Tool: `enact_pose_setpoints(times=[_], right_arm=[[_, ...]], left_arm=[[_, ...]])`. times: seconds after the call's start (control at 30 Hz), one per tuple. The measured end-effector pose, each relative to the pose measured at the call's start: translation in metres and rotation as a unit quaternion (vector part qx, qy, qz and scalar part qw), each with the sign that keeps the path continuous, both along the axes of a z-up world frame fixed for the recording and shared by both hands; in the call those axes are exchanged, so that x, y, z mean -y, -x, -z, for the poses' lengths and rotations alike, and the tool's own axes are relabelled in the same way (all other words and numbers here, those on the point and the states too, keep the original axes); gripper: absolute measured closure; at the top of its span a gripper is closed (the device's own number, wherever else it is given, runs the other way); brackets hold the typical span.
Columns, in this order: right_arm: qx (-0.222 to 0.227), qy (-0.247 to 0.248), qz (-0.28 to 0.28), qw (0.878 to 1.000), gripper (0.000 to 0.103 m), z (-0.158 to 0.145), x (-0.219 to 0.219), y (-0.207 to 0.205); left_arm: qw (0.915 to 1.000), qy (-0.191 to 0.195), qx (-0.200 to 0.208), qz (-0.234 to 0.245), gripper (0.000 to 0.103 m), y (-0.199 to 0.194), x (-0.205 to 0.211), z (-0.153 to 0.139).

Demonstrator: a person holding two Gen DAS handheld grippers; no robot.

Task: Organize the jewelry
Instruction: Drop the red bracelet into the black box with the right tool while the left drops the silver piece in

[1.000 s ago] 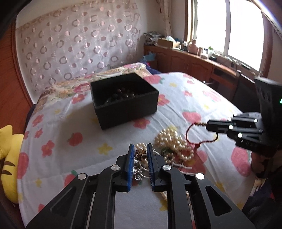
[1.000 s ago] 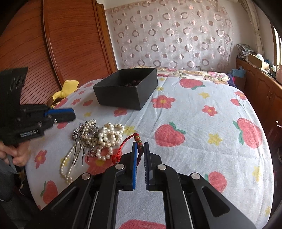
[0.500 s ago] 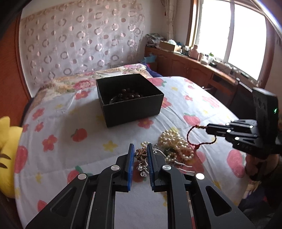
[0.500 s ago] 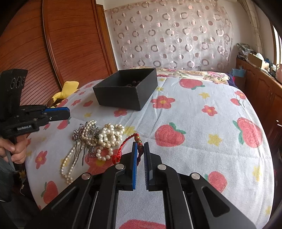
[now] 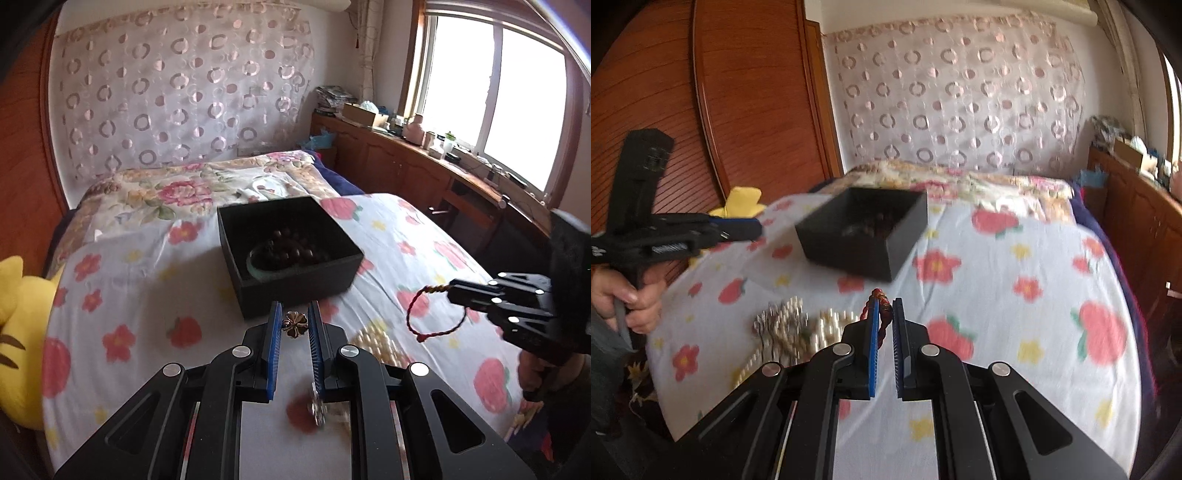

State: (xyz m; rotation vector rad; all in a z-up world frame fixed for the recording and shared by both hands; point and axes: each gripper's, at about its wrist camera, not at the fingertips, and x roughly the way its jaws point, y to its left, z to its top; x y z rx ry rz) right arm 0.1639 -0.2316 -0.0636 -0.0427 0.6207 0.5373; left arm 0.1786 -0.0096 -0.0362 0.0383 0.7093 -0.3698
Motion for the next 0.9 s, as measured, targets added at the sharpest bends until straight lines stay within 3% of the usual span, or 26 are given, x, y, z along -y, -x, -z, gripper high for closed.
enact_pose_setpoints(times=[0.33, 0.63, 0.67, 0.77, 0.9], right_arm=[[0.034, 0.01, -0.016, 0.999, 0.095, -0.042, -0.033, -0.041], [0.025, 0.037, -0.01, 0.999, 0.095, -0.037, -0.062, -0.088], [0.021, 0.036, -0.009, 0.999, 0.095, -0.036, -0.064, -0.092], [0.01, 0.034, -0.007, 0.999, 0.095, -0.031, -0.067, -0.104], [-0.003, 0.019, -0.005, 1.0, 0.095, -0.026, -0.068, -0.115]], left_arm=[[0.9999, 0.001, -0.012, -0.006, 0.089, -0.059, 0.014, -0.003], [0.999, 0.0, -0.033, -0.03, 0.088, -0.084, 0.006, 0.01], [0.999, 0.002, -0.033, -0.03, 0.086, -0.083, 0.004, 0.01], [0.999, 0.01, -0.026, -0.034, 0.065, -0.078, -0.002, 0.007], [0.9988, 0.015, -0.02, -0.041, 0.062, -0.071, -0.008, 0.002]])
